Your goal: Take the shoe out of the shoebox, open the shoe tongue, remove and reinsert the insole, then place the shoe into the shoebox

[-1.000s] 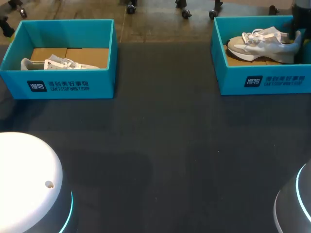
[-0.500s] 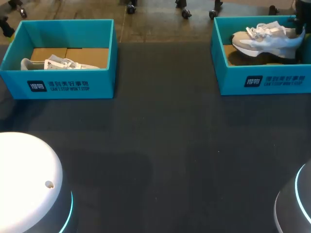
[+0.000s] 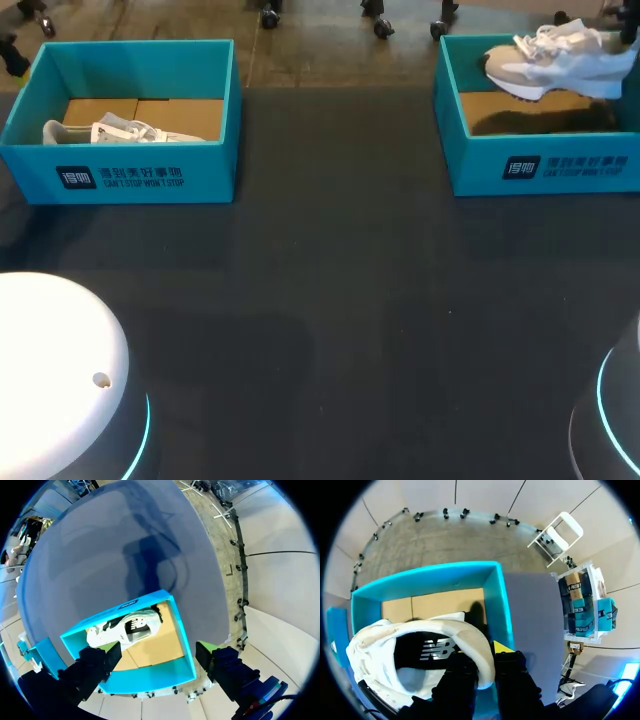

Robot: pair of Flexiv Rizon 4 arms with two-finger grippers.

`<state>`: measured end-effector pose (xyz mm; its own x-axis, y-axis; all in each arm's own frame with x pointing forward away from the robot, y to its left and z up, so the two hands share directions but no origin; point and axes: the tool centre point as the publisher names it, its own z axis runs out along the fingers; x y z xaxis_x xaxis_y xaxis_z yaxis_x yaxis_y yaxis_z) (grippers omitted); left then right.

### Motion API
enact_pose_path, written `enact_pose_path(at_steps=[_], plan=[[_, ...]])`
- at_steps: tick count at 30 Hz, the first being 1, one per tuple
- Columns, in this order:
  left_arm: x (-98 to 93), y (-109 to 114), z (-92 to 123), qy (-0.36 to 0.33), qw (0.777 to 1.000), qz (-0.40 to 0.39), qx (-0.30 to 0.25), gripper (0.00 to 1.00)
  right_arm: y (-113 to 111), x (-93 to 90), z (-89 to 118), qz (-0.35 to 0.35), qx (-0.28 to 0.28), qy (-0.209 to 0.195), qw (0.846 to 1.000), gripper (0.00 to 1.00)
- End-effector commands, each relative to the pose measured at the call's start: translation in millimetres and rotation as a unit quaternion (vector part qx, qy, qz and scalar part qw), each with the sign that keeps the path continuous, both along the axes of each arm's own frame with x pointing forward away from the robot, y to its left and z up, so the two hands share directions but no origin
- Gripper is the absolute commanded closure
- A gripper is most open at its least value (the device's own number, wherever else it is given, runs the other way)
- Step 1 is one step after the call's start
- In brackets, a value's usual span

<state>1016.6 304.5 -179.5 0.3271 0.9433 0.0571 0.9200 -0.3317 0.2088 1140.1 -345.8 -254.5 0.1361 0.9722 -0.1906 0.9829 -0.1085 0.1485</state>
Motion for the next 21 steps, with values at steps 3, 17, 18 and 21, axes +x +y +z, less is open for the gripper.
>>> enact_pose_path(at_steps=[3,17,18,21], plan=[[-0.4,0,0,-0.001,1.000,0.000,0.001,0.00,12,-34.8,47,0.009,-0.009,-0.021,1.000,1.00],[-0.4,0,0,-0.001,1.000,0.000,0.001,0.00,37,-67.6,96,0.012,-0.012,-0.048,0.999,1.00],[-0.4,0,0,-0.001,1.000,0.000,0.001,0.00,41,-71.0,98,0.012,-0.011,-0.051,0.999,1.00],[-0.4,0,0,-0.001,1.000,0.000,0.001,0.00,51,-82.8,100,0.012,-0.009,-0.056,0.998,1.00]])
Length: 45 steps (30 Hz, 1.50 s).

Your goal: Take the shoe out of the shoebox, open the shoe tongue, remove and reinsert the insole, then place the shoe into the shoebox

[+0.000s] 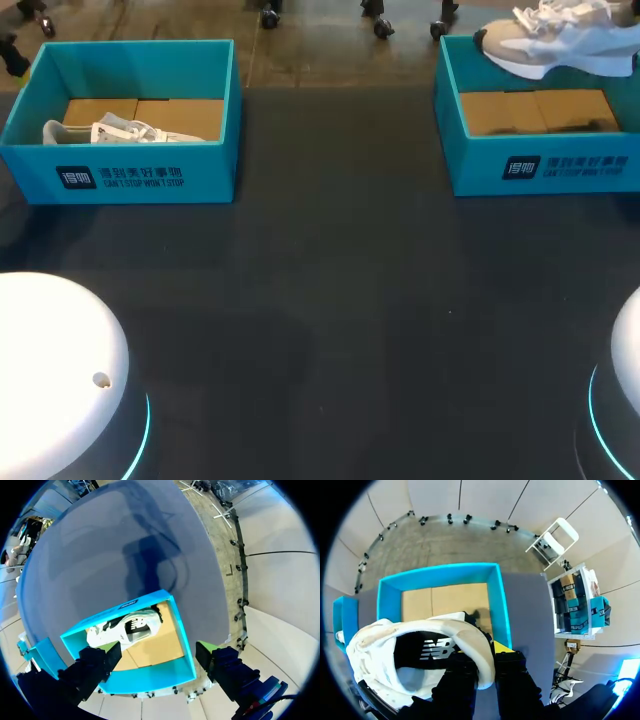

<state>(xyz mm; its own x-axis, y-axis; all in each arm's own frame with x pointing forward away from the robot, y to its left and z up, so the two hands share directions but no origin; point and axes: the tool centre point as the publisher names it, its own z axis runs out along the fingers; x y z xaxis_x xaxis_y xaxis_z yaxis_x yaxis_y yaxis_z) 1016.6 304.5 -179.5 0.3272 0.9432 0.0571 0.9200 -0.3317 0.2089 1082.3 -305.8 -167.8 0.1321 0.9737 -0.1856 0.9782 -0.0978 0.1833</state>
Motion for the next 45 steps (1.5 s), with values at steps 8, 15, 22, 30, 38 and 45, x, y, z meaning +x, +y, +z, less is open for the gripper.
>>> enact_pose_path(at_steps=[8,15,22,30,38,45], plan=[[-0.4,0,0,-0.001,1.000,0.000,0.001,0.00,48,-64.6,16,0.000,0.006,-0.069,0.998,1.00],[-0.4,0,0,-0.001,1.000,0.000,0.001,0.00,75,-99.6,21,0.006,0.007,-0.073,0.997,1.00],[-0.4,0,0,-0.001,1.000,0.000,0.001,0.00,102,-127.5,25,0.014,0.010,-0.085,0.996,1.00],[-0.4,0,0,-0.001,1.000,0.000,0.001,0.00,140,-154.6,21,0.040,-0.019,-0.089,0.995,1.00],[-0.4,0,0,-0.001,1.000,0.000,0.001,0.00,145,-156.2,21,0.040,-0.018,-0.091,0.995,1.00],[-0.4,0,0,-0.001,1.000,0.000,0.001,0.00,145,-156.2,21,0.040,-0.018,-0.091,0.995,1.00]])
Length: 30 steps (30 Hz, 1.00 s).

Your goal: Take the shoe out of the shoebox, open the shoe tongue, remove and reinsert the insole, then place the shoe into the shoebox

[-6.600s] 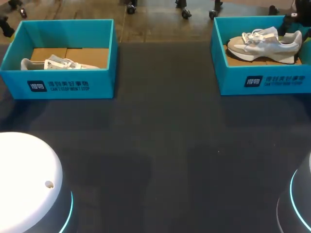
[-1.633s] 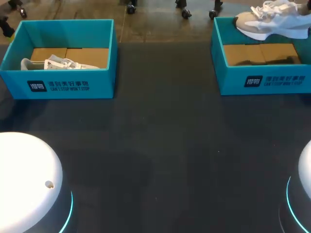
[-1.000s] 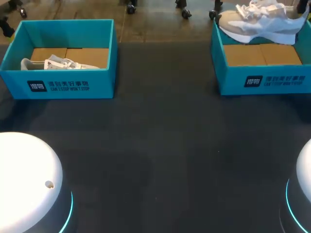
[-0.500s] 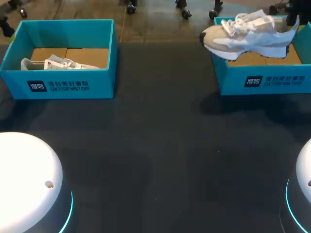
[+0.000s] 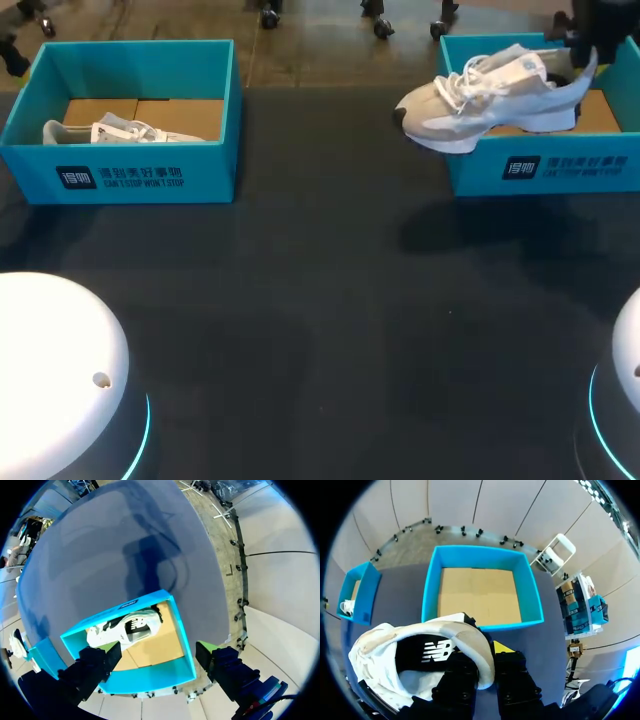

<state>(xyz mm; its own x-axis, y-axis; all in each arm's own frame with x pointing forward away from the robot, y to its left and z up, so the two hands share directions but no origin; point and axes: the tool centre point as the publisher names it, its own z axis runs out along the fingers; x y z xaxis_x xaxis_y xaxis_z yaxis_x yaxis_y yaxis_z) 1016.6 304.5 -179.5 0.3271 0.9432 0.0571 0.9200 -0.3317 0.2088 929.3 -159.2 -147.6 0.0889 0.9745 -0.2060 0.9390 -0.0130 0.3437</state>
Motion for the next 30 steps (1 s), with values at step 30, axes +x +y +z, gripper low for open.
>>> enact_pose_path(at_steps=[30], plan=[[-0.4,0,0,-0.001,1.000,0.000,0.001,0.00,146,-126.3,-22,-0.019,-0.041,0.031,0.998,1.00]])
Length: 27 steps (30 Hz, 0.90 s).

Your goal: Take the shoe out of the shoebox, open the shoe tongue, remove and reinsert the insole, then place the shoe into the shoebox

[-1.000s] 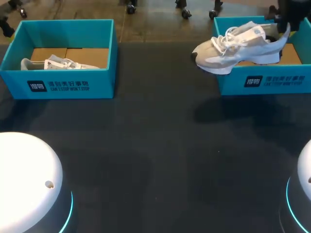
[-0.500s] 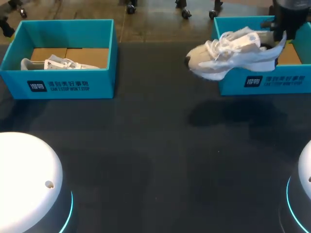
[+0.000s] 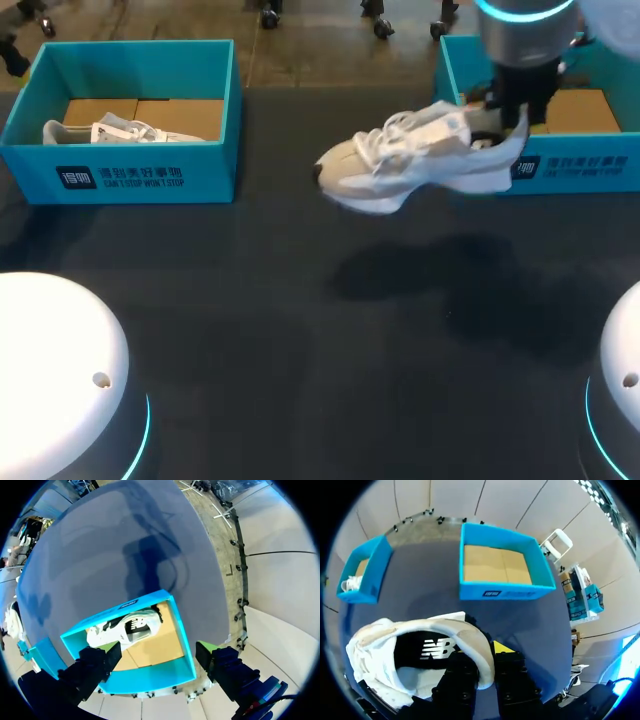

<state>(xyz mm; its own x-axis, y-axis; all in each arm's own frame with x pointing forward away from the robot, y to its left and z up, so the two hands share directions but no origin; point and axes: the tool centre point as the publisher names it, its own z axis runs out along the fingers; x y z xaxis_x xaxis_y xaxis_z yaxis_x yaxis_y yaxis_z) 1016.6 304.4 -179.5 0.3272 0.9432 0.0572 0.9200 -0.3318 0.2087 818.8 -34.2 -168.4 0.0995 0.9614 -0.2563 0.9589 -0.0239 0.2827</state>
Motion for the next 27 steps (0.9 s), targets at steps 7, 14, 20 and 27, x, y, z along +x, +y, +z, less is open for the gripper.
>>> enact_pose_path(at_steps=[7,14,20,27], plan=[[-0.5,0,0,-0.001,1.000,0.000,0.001,0.00,60,-52.3,-10,-0.003,-0.016,0.020,1.000,1.00],[-0.5,0,0,-0.001,1.000,0.000,0.001,0.00,97,-87.1,-22,-0.019,-0.034,0.024,0.999,1.00],[-0.5,0,0,-0.001,1.000,0.000,0.001,0.00,122,-118.2,-28,-0.037,-0.037,0.007,0.999,1.00],[-0.5,0,0,-0.001,1.000,0.000,0.001,0.00,140,-144.3,-49,-0.028,-0.068,0.043,0.996,1.00]])
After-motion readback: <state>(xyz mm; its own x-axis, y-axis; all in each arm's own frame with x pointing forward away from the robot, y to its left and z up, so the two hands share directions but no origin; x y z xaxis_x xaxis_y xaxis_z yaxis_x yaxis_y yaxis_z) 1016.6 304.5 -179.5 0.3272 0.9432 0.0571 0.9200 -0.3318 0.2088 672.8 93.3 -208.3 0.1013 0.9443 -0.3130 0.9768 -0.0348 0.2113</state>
